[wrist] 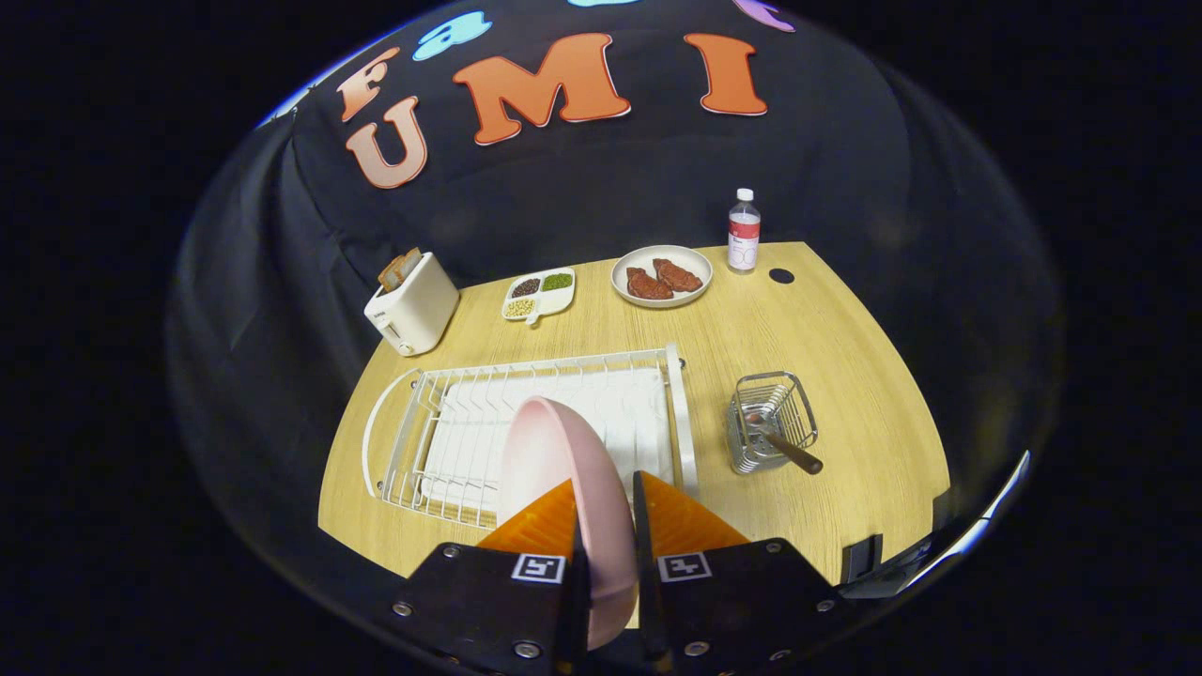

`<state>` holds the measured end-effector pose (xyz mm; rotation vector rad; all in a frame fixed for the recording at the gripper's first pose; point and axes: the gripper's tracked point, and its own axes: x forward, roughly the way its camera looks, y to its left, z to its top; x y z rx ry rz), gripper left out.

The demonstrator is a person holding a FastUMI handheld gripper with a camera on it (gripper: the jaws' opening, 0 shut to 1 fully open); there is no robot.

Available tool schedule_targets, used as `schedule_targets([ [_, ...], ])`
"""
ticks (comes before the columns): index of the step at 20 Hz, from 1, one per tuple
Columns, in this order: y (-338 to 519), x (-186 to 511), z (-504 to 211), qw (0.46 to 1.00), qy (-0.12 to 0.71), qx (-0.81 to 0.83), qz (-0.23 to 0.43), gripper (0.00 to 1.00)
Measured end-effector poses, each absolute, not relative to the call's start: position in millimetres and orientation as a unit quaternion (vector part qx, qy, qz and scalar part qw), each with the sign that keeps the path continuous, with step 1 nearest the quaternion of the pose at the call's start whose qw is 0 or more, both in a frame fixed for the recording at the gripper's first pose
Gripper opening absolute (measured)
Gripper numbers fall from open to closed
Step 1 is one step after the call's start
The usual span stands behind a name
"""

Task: Take the plate from the dish rack, then take the spoon from the basket and place it into the plate.

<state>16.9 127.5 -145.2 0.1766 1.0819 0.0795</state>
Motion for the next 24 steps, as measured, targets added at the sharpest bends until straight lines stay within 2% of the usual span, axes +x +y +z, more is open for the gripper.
schedule_targets([
  [12,119.5,-79.6,-198.1,0.817,0.559,0.123,0.067,0.22],
  [21,118.7,-101.2,-245.1,0.804,0.575,0.135,0.070,0.22],
  [24,133.5,-107.3,-255.1,0.789,0.584,0.167,0.090,0.22],
])
